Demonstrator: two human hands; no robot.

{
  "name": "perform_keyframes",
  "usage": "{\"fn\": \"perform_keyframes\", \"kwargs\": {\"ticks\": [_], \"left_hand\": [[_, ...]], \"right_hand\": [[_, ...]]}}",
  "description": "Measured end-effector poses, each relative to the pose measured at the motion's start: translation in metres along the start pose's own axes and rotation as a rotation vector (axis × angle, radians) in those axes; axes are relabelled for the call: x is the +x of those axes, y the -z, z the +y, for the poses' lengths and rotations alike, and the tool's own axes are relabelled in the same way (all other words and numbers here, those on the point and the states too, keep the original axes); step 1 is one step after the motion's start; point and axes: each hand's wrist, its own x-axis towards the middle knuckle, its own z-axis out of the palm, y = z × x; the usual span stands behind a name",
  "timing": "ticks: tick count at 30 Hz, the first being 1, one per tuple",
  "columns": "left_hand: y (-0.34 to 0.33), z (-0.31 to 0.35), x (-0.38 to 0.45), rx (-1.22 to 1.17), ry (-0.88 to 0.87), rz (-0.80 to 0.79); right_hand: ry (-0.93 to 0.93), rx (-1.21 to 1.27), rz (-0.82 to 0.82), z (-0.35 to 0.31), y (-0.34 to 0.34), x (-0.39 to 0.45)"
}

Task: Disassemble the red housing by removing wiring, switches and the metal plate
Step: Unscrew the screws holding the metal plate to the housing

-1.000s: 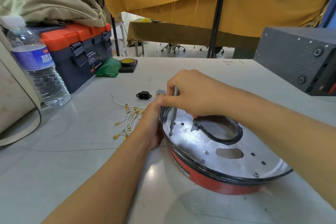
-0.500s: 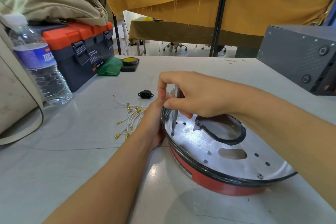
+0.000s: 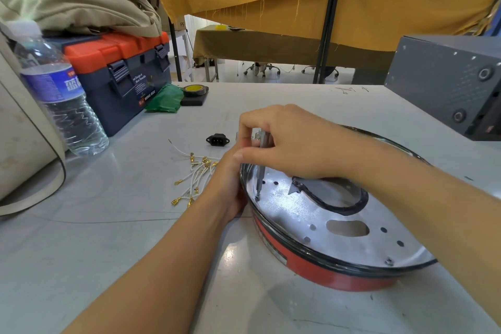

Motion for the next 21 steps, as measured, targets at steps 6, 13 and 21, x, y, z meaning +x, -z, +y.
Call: {"fn": "perform_keyframes", "kwargs": {"ticks": [6,13,21], "left_hand": [[0.007,-0.002,0.004,-0.106,0.104,-0.01],[0.001,0.005,0.001,-0.086,0.156,-0.039],[0.003,0.005,0.002,-0.108,0.184,-0.079]], "right_hand": [[-0.055,0.241,0.159,0.011,-0.013,-0.006],[-0.041,0.296,0.139,0.017,-0.015,-0.009],[-0.032,0.341,0.078,0.019,-0.012,-0.014]]}}
